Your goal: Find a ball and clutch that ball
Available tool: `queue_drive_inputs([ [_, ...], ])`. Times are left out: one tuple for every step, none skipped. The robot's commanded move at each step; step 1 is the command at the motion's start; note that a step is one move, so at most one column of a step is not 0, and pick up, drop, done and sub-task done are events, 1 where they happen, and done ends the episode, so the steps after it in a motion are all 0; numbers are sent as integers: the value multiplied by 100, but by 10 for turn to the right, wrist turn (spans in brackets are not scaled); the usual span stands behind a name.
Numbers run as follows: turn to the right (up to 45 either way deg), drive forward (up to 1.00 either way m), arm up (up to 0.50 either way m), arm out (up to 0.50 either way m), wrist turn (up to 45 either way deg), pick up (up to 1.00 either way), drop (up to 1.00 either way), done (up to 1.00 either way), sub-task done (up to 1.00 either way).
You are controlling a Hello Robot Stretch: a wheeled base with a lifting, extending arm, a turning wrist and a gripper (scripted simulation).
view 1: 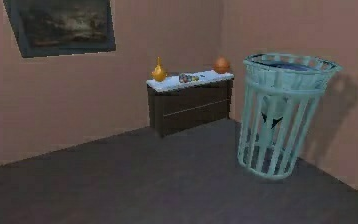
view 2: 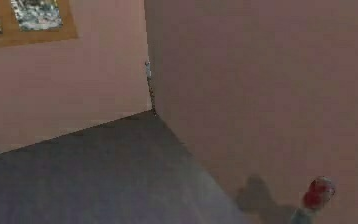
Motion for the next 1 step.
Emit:
queue_drive_inputs([
  [0, 100, 0, 0, 0, 0, 0, 0, 0],
])
